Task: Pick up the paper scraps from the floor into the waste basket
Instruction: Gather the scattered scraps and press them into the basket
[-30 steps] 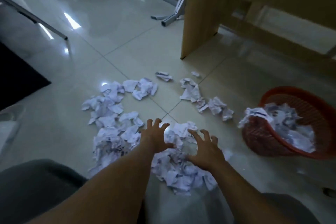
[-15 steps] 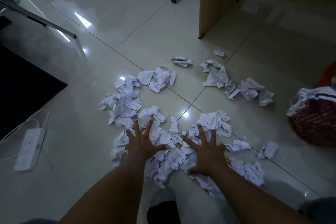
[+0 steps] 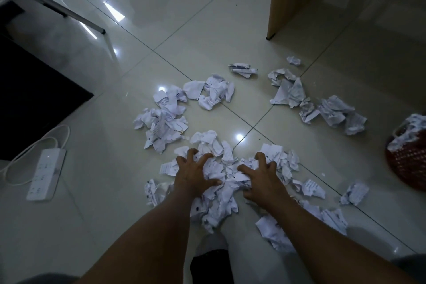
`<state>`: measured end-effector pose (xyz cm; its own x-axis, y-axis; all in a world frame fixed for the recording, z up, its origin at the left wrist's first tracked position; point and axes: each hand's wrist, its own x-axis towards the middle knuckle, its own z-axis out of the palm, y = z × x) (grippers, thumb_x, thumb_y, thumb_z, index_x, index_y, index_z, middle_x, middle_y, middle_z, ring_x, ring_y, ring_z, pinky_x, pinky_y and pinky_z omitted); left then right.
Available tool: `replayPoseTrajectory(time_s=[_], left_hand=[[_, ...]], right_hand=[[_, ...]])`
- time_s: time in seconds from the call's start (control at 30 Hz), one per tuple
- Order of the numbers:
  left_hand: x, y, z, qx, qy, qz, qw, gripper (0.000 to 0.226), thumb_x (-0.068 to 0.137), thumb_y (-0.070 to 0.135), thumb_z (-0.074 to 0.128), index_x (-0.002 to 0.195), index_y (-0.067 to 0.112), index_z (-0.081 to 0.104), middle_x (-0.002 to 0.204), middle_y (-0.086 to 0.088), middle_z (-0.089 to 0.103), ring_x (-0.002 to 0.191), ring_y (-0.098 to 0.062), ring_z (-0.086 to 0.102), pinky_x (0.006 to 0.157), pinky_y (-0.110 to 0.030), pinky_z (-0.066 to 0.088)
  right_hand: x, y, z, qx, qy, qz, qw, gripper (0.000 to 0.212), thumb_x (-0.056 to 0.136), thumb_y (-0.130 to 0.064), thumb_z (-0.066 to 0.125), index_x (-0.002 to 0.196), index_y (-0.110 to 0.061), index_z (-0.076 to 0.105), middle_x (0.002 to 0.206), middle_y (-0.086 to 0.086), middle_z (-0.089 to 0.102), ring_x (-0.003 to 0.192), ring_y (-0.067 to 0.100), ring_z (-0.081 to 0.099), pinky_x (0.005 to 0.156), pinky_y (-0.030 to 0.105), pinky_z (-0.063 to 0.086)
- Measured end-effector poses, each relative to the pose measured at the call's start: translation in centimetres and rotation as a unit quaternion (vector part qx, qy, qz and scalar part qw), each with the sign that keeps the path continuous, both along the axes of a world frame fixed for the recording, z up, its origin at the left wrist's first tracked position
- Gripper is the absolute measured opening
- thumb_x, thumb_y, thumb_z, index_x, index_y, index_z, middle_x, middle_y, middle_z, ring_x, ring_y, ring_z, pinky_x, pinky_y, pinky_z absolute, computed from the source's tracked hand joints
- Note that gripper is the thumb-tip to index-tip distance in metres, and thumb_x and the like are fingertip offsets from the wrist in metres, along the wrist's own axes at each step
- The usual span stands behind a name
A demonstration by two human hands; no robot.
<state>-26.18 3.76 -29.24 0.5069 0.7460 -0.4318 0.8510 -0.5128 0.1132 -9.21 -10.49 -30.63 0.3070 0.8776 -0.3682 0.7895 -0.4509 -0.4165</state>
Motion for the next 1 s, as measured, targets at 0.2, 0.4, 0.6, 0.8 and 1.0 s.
replayPoseTrajectory(time_s=[0.2, 0.4, 0.6, 0.8, 1.0], left_hand=[[0.4, -0.1, 0.1, -0.056, -0.071, -0.005, 0.996, 0.064, 0.070, 0.055, 0.075, 0.126, 0.039, 0.048, 0.133, -0.001, 0.037, 0.111, -0.033, 0.040, 0.095, -0.038, 0.036], [1.7, -1.4, 1.1, -0.090, -0.191, 0.009, 0.977, 0.031, 0.076, 0.017, 0.063, 0.106, 0.023, 0.063, 0.102, -0.007, 0.060, 0.092, -0.031, 0.061, 0.078, -0.033, 0.048], [5.7, -2.1, 4.4, -0.097, -0.234, 0.009, 0.967, 0.031, 0.072, 0.019, 0.060, 0.102, 0.026, 0.064, 0.104, -0.006, 0.063, 0.093, -0.030, 0.063, 0.079, -0.035, 0.052], [11.7, -2.1, 10.7, -0.063, -0.276, -0.017, 0.959, 0.031, 0.071, 0.013, 0.060, 0.100, 0.021, 0.064, 0.087, -0.004, 0.054, 0.079, -0.029, 0.060, 0.064, -0.025, 0.038], [18.3, -2.8, 17.1, -0.027, -0.364, -0.065, 0.929, 0.041, 0.063, -0.001, 0.058, 0.099, 0.019, 0.063, 0.087, -0.005, 0.057, 0.082, -0.028, 0.059, 0.068, -0.030, 0.044]], right_hand=[[0.0, -0.1, -0.4, 0.025, 0.005, -0.023, 0.999, 0.043, 0.082, -0.027, 0.070, 0.121, -0.038, 0.054, 0.129, 0.004, 0.030, 0.109, 0.028, 0.042, 0.084, 0.031, 0.044], [1.0, -0.4, 1.1, -0.003, 0.032, -0.027, 0.999, 0.045, 0.083, -0.033, 0.071, 0.126, -0.031, 0.056, 0.125, 0.006, 0.040, 0.112, 0.029, 0.047, 0.090, 0.032, 0.043], [4.8, -1.0, 5.7, 0.046, 0.048, -0.097, 0.993, 0.044, 0.082, -0.026, 0.070, 0.125, -0.022, 0.060, 0.121, 0.010, 0.045, 0.110, 0.030, 0.051, 0.090, 0.032, 0.043], [8.8, -2.9, 12.2, 0.126, 0.043, -0.144, 0.981, 0.039, 0.078, -0.024, 0.070, 0.117, -0.023, 0.064, 0.110, 0.005, 0.046, 0.099, 0.027, 0.055, 0.078, 0.026, 0.042], [13.4, -4.6, 19.7, 0.241, 0.022, -0.186, 0.952, 0.038, 0.073, -0.017, 0.075, 0.111, -0.018, 0.069, 0.103, 0.000, 0.043, 0.091, 0.018, 0.055, 0.074, 0.010, 0.031]])
